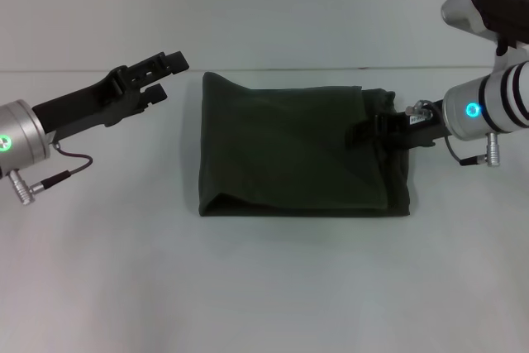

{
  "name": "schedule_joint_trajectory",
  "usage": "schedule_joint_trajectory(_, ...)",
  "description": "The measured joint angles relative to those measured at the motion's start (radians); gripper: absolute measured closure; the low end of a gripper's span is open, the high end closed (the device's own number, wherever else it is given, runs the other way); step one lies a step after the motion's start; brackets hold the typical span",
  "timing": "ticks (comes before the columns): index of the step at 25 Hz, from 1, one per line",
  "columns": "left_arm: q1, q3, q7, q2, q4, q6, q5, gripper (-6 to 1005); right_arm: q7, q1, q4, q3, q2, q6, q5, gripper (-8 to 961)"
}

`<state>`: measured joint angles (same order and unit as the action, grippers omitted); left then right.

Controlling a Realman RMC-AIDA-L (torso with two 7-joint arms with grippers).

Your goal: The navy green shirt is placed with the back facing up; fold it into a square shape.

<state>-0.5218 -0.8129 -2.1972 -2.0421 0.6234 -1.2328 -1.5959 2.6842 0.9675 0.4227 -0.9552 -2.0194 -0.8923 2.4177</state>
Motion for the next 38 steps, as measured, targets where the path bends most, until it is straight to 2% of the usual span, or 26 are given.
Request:
schedule_joint_trajectory(9, 0.007, 0.0, -0.001, -0.002, -0.004, 0.008, -0.001, 66, -0.009, 0.0, -0.012, 0.007, -0.015, 0.037, -0.012, 239)
schedule_joint_trajectory(19, 0.002, 0.0, -0.001, -0.004, -0.003, 0.012, 0.001, 70, -0.001, -0.003, -0.001, 0.008, -0.009, 0.025, -0.016, 368)
schedule_joint_trajectory(30, -0.003, 0.0, 0.001, -0.006, -0.004, 0.022, 0.0, 84, -0.008, -0.009, 0.0, 0.01, -0.008, 0.039, -0.028, 815)
schedule_joint_trajectory(33, -0.003, 0.0, 0.002, -0.006, -0.004, 0.027, 0.0, 88, -0.009, -0.013, 0.037, 0.012, -0.014, 0.027, -0.037, 823)
schedule_joint_trajectory(38, -0.001, 0.0, 0.001, -0.006, 0.0, 0.027, 0.002, 95, 0.029, -0.039, 0.239, 0.004, -0.049, -0.092, -0.027, 831)
